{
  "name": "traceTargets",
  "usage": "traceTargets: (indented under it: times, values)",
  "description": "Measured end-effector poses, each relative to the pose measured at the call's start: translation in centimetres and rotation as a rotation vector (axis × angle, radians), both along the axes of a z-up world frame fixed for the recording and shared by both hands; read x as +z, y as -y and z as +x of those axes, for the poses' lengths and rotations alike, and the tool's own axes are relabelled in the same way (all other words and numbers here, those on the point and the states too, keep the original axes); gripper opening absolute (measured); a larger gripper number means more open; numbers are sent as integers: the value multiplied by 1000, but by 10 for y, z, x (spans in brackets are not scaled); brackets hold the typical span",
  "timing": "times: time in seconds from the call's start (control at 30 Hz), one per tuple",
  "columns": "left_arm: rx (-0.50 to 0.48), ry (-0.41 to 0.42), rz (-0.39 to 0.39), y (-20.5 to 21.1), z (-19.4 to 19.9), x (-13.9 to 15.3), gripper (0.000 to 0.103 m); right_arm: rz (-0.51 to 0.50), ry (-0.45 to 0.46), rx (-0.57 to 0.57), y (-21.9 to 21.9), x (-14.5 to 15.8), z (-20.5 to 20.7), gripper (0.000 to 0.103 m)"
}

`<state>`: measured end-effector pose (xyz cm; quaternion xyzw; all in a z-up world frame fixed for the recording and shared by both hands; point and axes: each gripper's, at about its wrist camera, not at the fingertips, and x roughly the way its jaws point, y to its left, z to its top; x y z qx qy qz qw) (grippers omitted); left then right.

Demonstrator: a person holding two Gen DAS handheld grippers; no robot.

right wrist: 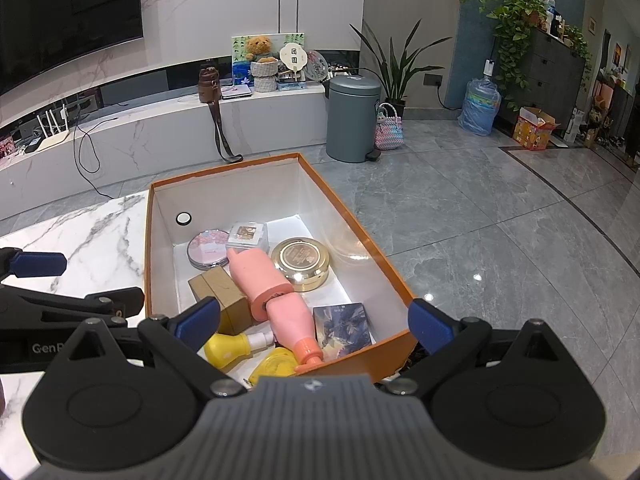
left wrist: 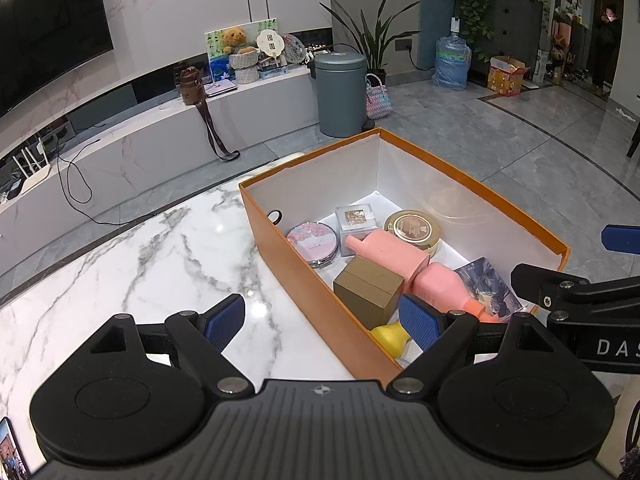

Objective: Organize rigid objects

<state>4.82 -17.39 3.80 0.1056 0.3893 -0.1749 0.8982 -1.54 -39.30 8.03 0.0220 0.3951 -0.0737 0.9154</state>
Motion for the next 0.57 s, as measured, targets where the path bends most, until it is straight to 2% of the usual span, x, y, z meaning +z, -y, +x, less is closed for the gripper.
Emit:
traceTargets:
  times: [0.43, 0.57]
  values:
    - [-9, 4, 1, -5, 13, 2, 102, -2, 0, 0, 1, 0, 0, 98]
    - [-27, 33, -14, -8, 16, 2, 102, -2, 1, -5, 2, 0, -3, 98]
